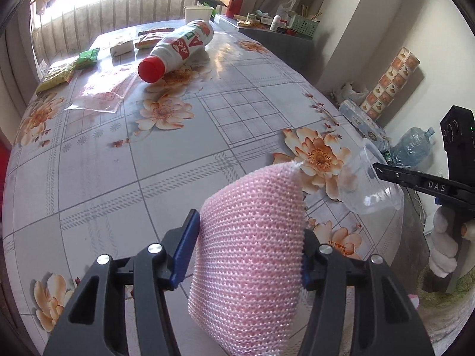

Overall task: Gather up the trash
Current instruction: 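Lift the pink sponge with the left tool while the right tool holds the bowl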

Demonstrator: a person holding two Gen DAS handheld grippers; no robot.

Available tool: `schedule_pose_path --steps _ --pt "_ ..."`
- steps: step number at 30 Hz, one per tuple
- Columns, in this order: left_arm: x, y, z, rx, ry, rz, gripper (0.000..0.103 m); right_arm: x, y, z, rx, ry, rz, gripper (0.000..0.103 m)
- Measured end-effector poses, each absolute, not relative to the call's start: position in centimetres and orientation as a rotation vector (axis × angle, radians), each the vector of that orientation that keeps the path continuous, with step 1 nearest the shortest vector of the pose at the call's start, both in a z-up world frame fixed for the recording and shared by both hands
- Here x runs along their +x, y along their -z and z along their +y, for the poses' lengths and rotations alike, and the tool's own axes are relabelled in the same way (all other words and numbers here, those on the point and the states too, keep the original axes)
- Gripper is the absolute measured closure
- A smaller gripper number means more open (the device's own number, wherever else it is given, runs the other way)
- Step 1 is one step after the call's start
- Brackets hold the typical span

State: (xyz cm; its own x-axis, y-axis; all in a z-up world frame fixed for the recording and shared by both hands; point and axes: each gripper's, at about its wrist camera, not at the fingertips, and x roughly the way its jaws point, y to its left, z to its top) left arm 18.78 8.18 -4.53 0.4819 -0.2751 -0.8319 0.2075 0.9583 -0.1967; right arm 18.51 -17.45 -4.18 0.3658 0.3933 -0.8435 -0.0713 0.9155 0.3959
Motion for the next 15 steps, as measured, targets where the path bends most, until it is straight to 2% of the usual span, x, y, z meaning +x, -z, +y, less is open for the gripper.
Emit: schedule_pose_path --steps 3,6,15 --pt "18.7 3.9 8.2 -0.06 0.3 1.01 0.045 18.5 4.0 -17.3 0.318 -0.302 1.164 0.08" --pt "18.5 3.5 8.1 -0.032 0.3 0.991 0.038 18.4 3.8 -17.2 0.317 -0.295 1.16 0.076" --pt "17.3 3.4 7.8 0.007 0.29 1.008 0.03 18.0 3.7 -17.3 0.322 -0.289 1.17 0.071"
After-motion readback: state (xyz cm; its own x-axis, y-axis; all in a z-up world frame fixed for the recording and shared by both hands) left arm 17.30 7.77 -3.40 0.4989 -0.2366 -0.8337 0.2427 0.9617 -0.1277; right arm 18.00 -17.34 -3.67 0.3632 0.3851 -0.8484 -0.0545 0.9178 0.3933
